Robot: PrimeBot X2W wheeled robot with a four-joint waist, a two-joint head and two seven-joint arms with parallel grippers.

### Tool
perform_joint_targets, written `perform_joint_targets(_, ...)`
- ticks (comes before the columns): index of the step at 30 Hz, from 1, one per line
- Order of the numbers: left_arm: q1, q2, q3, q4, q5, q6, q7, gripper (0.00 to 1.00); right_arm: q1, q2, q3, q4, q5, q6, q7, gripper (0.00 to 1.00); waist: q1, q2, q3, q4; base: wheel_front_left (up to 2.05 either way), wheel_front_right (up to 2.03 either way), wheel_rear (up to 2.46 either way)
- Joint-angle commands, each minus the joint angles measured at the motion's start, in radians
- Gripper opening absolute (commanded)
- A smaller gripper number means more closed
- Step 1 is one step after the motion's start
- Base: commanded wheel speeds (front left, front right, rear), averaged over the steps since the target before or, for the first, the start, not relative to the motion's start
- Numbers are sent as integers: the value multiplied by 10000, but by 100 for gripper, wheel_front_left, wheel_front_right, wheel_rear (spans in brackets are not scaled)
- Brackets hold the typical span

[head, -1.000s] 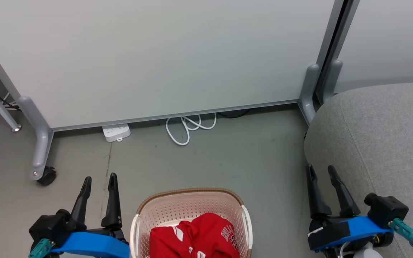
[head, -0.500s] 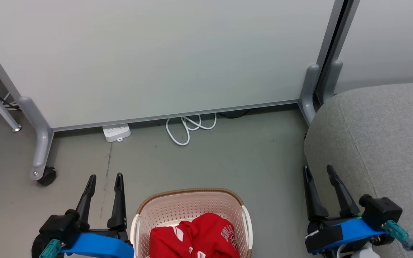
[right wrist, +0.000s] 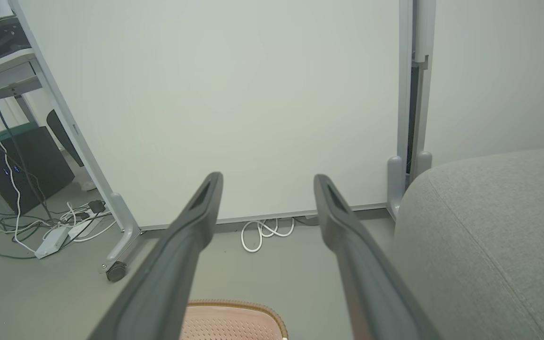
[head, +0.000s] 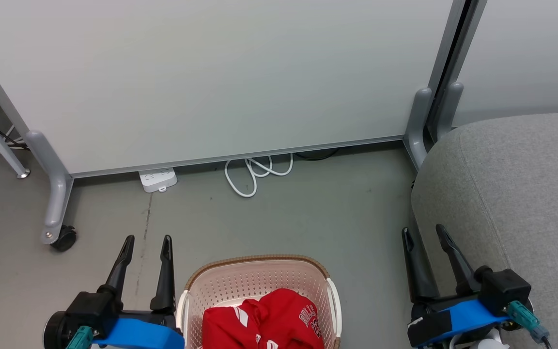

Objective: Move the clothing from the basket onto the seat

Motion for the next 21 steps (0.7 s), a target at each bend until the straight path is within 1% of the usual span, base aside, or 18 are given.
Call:
perform_joint_targets(1, -48, 60, -25, 23, 210, 10, -107, 100, -151, -39, 39, 25, -267, -3, -102, 100, 0, 0, 0, 0, 0, 0, 0)
perform_joint_targets(6, -37, 62, -71, 76, 492, 12, -204, 100, -143, -40, 73, 80, -550, -3, -184, 100, 0, 0, 2, 9, 0, 0, 0)
perform_joint_targets(21, -80, 61, -85, 261, 390, 20, -175, 100, -147, -39, 68, 195, -398, -3, -175, 100, 0, 0, -22, 48, 0, 0, 0)
